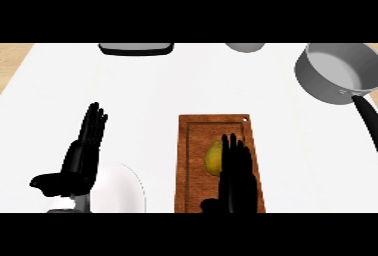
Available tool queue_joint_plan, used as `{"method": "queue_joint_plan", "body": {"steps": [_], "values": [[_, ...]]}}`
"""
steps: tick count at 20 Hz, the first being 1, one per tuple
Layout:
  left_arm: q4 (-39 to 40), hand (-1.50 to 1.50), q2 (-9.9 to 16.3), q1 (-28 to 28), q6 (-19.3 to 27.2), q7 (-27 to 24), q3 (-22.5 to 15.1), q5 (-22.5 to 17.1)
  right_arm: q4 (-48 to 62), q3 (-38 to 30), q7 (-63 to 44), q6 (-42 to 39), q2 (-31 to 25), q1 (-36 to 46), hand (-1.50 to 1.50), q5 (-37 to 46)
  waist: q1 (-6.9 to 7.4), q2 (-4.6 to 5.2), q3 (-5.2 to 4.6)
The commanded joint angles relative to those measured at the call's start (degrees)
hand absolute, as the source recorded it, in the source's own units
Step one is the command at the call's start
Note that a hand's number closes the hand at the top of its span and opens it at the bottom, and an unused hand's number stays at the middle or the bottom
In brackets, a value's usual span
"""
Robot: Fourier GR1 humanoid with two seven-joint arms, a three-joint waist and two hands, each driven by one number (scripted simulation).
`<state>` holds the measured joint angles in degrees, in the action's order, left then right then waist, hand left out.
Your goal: Pick the lemon from the cutting board and place it in the pot
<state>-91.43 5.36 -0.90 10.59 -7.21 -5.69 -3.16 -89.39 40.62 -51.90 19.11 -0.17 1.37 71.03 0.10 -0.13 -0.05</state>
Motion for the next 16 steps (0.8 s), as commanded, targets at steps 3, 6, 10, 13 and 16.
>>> {"method": "queue_joint_plan", "body": {"steps": [3,6,10,13,16], "values": [[-0.42,0.00,-0.62,2.78,0.37,3.30,0.86,1.89,4.55,-2.21,1.25,2.88,0.16,3.03,-1.50,-2.50,-0.02,0.12,0.05],[-2.62,0.00,-2.59,-0.25,2.08,2.16,-1.84,3.32,7.81,-1.44,1.75,4.98,0.16,4.10,1.50,4.65,0.09,0.08,0.06],[2.69,0.00,0.15,2.33,-2.29,-0.38,2.99,-0.56,10.18,-4.64,4.91,7.95,-0.52,7.37,1.50,5.64,0.04,0.17,0.04],[-1.87,0.00,-1.47,1.23,0.23,3.88,-0.51,2.91,12.85,-5.61,7.27,11.54,-0.50,5.89,1.50,6.26,0.08,0.13,0.07],[-0.18,0.00,-3.18,2.12,1.25,3.46,-0.17,3.35,6.59,-2.86,4.04,7.72,0.16,5.33,1.50,8.94,-0.06,0.11,0.05]]}}
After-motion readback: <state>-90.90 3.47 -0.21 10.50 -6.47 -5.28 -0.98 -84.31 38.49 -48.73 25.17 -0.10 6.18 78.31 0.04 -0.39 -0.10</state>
